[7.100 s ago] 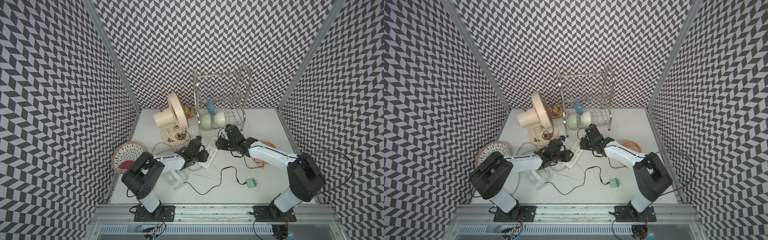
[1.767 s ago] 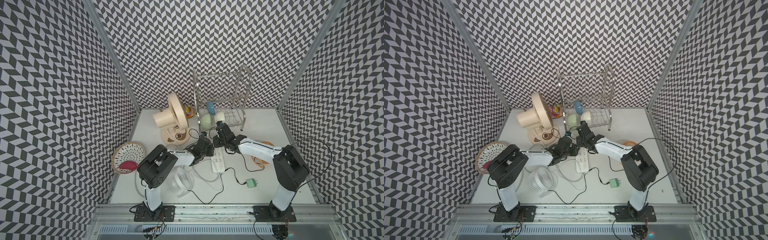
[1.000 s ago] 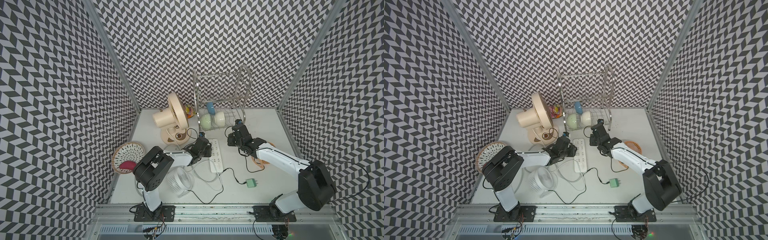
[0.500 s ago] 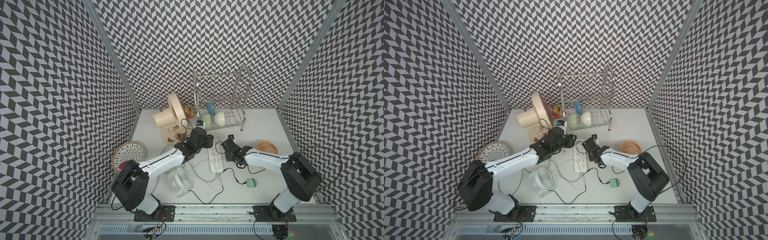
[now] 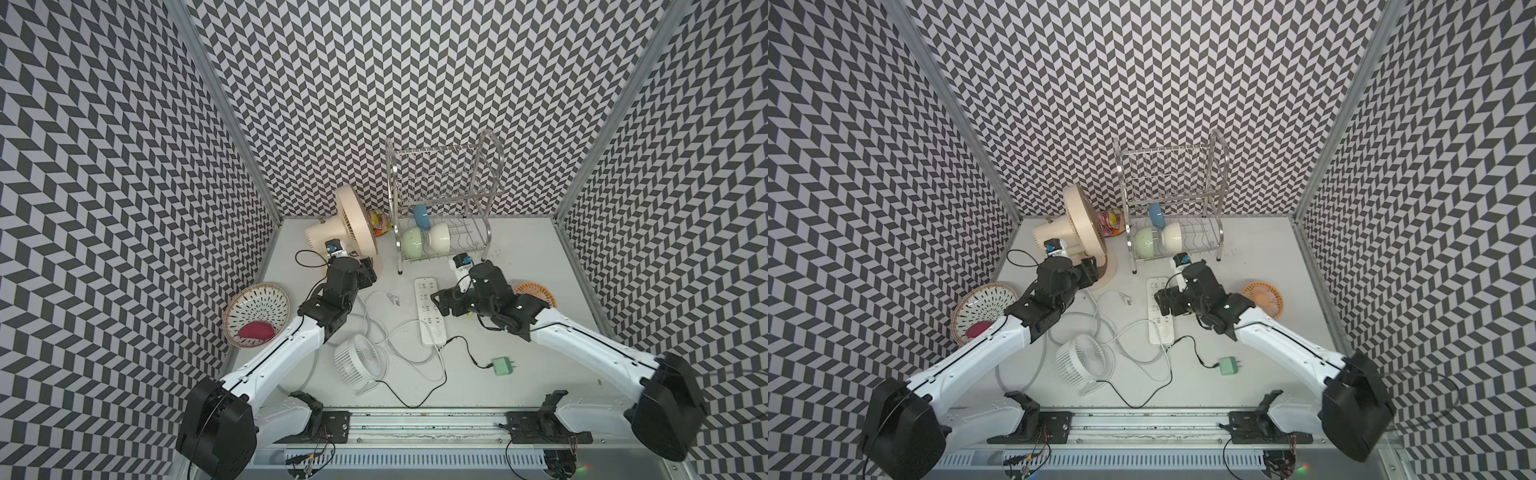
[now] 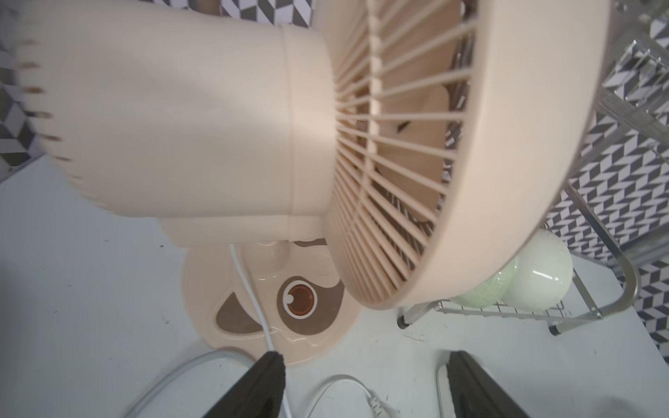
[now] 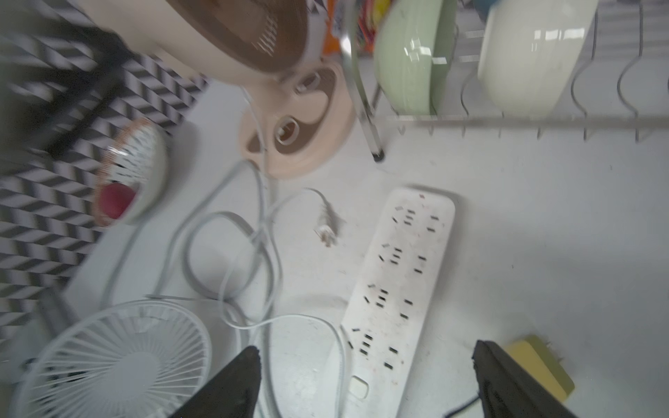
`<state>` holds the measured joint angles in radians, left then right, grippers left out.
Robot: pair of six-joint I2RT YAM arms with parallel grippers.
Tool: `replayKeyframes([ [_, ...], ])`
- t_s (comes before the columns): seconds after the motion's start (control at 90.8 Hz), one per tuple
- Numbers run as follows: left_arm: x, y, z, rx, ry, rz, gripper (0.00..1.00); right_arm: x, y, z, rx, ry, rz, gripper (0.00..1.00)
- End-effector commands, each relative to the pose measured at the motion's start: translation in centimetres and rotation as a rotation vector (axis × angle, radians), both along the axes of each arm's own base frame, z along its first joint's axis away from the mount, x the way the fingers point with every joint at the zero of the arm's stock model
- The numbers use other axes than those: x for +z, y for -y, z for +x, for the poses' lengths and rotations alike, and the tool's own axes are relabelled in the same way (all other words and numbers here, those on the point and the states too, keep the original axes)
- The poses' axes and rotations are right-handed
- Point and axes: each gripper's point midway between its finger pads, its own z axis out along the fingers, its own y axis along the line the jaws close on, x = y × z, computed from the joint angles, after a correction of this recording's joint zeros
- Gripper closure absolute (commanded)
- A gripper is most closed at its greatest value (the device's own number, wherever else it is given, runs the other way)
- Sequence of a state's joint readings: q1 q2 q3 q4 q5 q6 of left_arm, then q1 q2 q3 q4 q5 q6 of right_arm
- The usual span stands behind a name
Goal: Unplug the desk fan from the power strip
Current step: Place the plug at the center of the board, then reset both arms
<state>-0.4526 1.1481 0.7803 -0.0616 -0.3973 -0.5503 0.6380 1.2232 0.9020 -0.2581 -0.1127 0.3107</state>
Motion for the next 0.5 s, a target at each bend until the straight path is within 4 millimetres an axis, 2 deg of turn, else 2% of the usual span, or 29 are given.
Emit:
replayKeyframes([
  [0.0,0.4,-3.1,-0.4,0.104,0.033,0.092,0.18,4.2,1.4,0.9,0.042,0.077,0.192,0.08],
  [0.088,-0.2,-4.7,-0.4,0.142,0.026,0.112,0.18,4.5,5.3,3.2,-0.086,0.105,0.238,0.08],
  [0.154,-0.8,-5.6,-0.1,0.146,0.006,0.110,0.18,3.8,6.8,4.3,-0.131,0.076,0.245,0.09],
  [0.242,-1.6,-6.4,0.2,0.146,-0.022,0.090,0.18,2.1,6.6,4.4,-0.108,-0.027,0.220,0.11],
  [0.319,-1.9,-6.8,0.2,0.144,-0.031,0.068,0.18,-0.7,6.1,3.8,-0.075,-0.143,0.183,0.16],
  [0.386,-2.2,-7.0,0.1,0.145,-0.033,0.054,0.18,-2.6,6.7,3.3,-0.113,-0.203,0.153,0.18],
  [0.485,-2.5,-7.2,0.0,0.146,-0.037,0.036,0.18,-4.5,8.6,2.8,-0.212,-0.244,0.087,0.18],
])
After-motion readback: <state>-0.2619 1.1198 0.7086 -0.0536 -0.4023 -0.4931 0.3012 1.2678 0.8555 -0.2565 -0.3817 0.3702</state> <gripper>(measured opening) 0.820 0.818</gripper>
